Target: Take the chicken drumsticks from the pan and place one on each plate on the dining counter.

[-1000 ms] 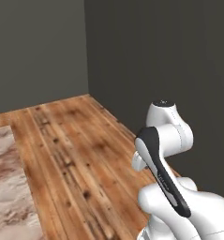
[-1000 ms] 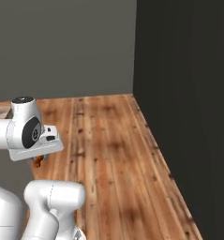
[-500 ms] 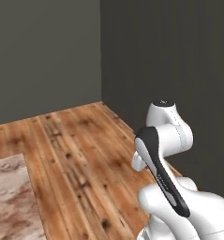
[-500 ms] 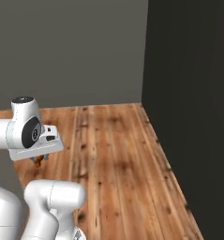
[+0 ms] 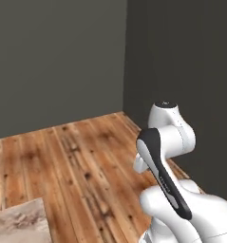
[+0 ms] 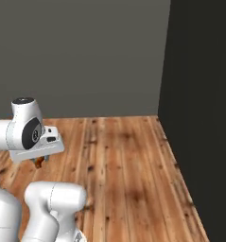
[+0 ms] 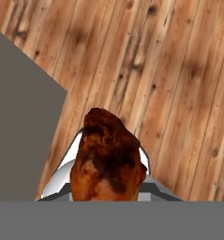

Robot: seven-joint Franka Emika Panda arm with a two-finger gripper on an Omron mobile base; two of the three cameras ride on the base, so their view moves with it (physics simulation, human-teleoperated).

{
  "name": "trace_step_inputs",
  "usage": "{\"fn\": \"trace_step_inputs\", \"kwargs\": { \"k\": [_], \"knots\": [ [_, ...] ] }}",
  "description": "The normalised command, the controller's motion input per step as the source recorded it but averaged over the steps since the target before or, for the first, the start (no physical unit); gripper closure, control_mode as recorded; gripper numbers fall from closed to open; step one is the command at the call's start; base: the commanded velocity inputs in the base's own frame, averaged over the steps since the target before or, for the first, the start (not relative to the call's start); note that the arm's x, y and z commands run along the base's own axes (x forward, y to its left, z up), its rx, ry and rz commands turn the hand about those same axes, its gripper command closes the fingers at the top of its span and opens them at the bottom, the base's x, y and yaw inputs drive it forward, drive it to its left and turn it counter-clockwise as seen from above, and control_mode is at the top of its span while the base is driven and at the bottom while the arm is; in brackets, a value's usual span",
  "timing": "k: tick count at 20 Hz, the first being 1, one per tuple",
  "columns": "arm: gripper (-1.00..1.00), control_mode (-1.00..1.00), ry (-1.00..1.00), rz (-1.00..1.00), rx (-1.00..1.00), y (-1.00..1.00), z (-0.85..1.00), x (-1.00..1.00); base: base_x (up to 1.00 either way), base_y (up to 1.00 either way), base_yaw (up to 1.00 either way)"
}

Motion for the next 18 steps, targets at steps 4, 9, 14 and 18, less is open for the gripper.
{"fn": "trace_step_inputs", "kwargs": {
  "k": [4, 9, 14, 18],
  "knots": [
    [1.0, 1.0, 0.0, 0.0, 0.0, 0.0, 0.0, 0.0, 1.0, 0.22, 0.39],
    [1.0, 1.0, 0.0, 0.0, 0.0, 0.0, 0.0, 0.0, 0.99, 0.14, 0.52],
    [1.0, 1.0, 0.0, 0.0, 0.0, 0.0, 0.0, 0.0, 0.95, 0.01, 0.63],
    [1.0, 1.0, 0.0, 0.0, 0.0, 0.0, 0.0, 0.0, 0.96, 0.0, 0.64]
  ]
}}
